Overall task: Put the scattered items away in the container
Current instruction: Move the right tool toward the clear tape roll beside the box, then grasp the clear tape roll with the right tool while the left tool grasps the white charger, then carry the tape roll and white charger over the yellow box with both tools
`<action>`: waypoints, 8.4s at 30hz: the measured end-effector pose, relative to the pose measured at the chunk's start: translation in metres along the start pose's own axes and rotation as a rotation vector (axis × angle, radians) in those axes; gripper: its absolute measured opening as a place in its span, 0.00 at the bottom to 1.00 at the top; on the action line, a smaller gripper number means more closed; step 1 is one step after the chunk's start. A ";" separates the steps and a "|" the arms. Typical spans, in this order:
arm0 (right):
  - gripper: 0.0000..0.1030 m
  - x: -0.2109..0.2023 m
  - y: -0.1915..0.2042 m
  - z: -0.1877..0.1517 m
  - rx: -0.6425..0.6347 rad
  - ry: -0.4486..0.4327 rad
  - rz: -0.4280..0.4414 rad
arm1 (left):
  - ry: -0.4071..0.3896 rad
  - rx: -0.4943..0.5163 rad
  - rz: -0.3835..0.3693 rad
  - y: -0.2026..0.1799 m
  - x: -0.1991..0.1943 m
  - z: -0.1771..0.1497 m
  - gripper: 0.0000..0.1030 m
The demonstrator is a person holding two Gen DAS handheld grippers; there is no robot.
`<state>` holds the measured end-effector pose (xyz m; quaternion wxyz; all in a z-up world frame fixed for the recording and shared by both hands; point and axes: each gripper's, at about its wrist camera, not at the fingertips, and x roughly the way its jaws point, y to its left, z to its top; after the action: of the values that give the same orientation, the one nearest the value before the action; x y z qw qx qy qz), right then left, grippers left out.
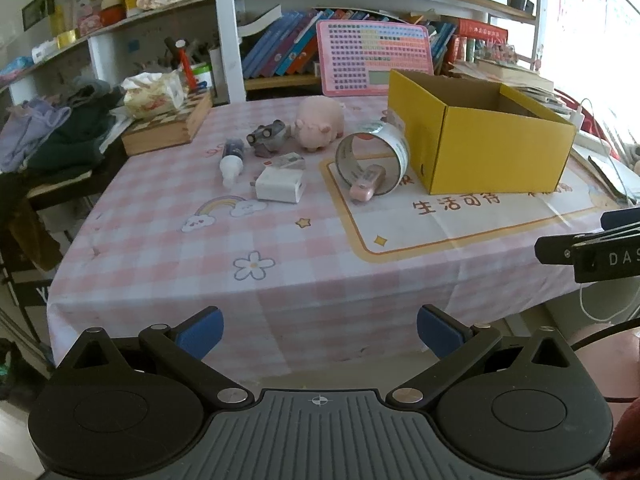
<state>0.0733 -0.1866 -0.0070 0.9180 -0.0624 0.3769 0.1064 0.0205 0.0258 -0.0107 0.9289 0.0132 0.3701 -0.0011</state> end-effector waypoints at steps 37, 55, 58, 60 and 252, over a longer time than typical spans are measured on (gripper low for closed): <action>0.86 0.019 0.052 0.038 -0.261 -0.085 0.133 | -0.052 -0.023 0.044 0.021 0.011 0.014 1.00; 0.57 0.066 0.070 0.094 -0.477 -0.174 0.160 | -0.027 -0.075 0.029 0.033 0.070 0.059 0.99; 0.59 0.075 0.073 0.103 -0.520 -0.184 0.158 | -0.017 -0.062 0.030 0.032 0.081 0.069 0.99; 0.59 0.083 0.076 0.109 -0.549 -0.178 0.159 | -0.012 -0.057 0.030 0.032 0.088 0.074 0.99; 0.38 0.006 -0.125 0.088 0.270 0.018 0.117 | -0.176 0.153 -0.503 -0.098 0.040 0.151 0.67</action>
<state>0.1672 -0.2896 0.0558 0.9069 0.0826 0.3989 0.1075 0.1523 -0.0759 0.0692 0.9243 -0.0090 0.2784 -0.2608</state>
